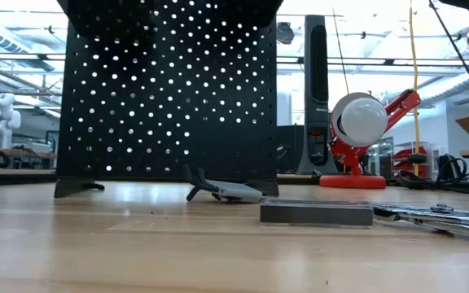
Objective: Hang tools onto peg board
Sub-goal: Assemble the tool holder on the pegboard
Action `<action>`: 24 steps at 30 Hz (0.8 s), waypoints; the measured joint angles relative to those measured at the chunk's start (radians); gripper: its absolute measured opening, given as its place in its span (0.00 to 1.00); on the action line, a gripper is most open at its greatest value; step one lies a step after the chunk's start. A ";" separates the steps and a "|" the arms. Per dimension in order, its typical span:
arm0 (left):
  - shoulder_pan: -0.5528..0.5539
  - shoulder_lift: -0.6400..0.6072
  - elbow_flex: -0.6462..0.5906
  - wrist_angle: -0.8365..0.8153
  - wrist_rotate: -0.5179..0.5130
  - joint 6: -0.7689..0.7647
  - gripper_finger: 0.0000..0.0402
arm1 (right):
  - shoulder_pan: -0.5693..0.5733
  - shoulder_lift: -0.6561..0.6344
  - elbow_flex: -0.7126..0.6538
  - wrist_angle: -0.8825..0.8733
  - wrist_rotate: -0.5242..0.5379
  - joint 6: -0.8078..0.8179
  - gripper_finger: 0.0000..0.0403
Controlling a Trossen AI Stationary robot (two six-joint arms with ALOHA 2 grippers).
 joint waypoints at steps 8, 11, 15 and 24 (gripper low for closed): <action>0.000 0.000 0.000 -0.005 0.064 -0.013 0.16 | -0.007 -0.002 0.001 -0.171 -0.021 0.124 0.39; 0.001 0.000 0.000 -0.007 0.075 -0.018 0.16 | -0.022 -0.002 0.001 -0.176 -0.020 0.148 0.39; 0.001 0.000 -0.001 -0.007 0.084 -0.021 0.16 | -0.026 -0.002 0.002 -0.207 0.002 0.167 0.36; 0.001 -0.002 -0.002 -0.015 0.088 -0.037 0.16 | -0.022 -0.007 0.003 -0.277 0.038 0.196 0.10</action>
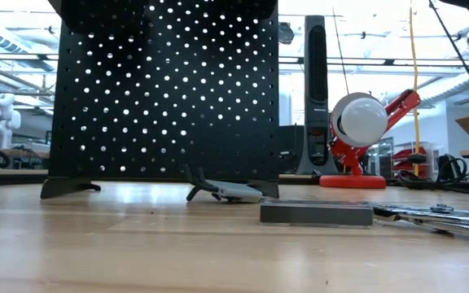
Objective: Hang tools onto peg board
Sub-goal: Assemble the tool holder on the pegboard
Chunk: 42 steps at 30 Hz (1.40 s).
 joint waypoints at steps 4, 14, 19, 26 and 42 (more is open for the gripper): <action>-0.001 -0.001 0.000 0.002 0.016 -0.006 0.16 | 0.005 0.000 0.000 0.007 0.012 -0.008 0.04; -0.001 -0.001 0.000 -0.005 0.016 -0.008 0.16 | 0.008 0.003 -0.001 0.009 -0.016 -0.016 0.09; -0.002 -0.002 0.000 -0.007 0.018 -0.010 0.16 | 0.016 0.005 -0.002 0.011 -0.043 -0.015 0.25; -0.002 -0.002 0.000 -0.007 0.020 -0.006 0.16 | 0.018 0.009 -0.005 -0.001 -0.080 -0.008 0.46; -0.002 -0.001 -0.001 -0.002 0.013 0.001 0.16 | 0.065 0.013 -0.006 0.119 -0.191 -0.156 0.52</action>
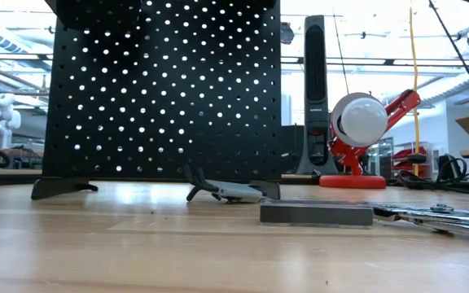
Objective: Hang tools onto peg board
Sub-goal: Assemble the tool holder on the pegboard
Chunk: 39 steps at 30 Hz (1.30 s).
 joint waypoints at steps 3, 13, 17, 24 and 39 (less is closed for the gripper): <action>0.000 0.001 0.000 0.001 0.003 0.000 0.16 | -0.005 -0.001 0.000 0.039 0.085 0.007 0.52; 0.001 0.001 0.000 0.001 0.007 -0.009 0.16 | -0.020 -0.002 0.000 -0.063 0.083 0.024 0.52; 0.001 0.001 0.000 0.001 0.008 -0.010 0.16 | -0.002 -0.003 0.001 -0.064 0.060 0.007 0.52; 0.001 0.001 0.000 0.001 0.008 -0.015 0.16 | 0.042 -0.015 0.002 -0.164 0.040 0.001 0.52; 0.001 0.002 -0.003 0.036 -0.008 -0.019 0.16 | 0.023 -0.021 0.004 -0.107 0.245 0.113 0.52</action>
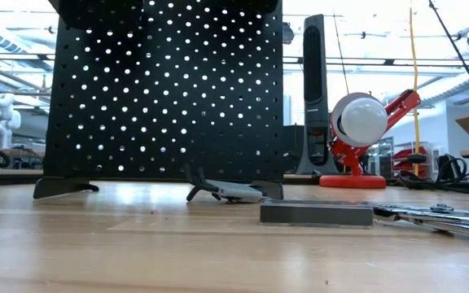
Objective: Hang tools onto peg board
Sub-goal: Assemble the tool holder on the pegboard
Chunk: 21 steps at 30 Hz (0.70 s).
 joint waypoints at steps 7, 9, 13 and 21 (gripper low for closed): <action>-0.001 -0.002 0.000 0.001 -0.057 0.006 0.16 | 0.008 0.000 0.000 0.003 0.048 0.056 0.52; -0.001 -0.003 0.002 -0.004 -0.079 0.007 0.16 | 0.009 0.000 0.000 0.002 0.058 0.083 0.52; -0.001 -0.006 0.003 -0.014 -0.103 0.009 0.16 | 0.018 0.008 0.000 -0.033 0.113 0.171 0.52; 0.000 -0.006 0.004 -0.023 -0.098 0.034 0.16 | 0.001 0.061 -0.002 -0.075 0.131 0.206 0.52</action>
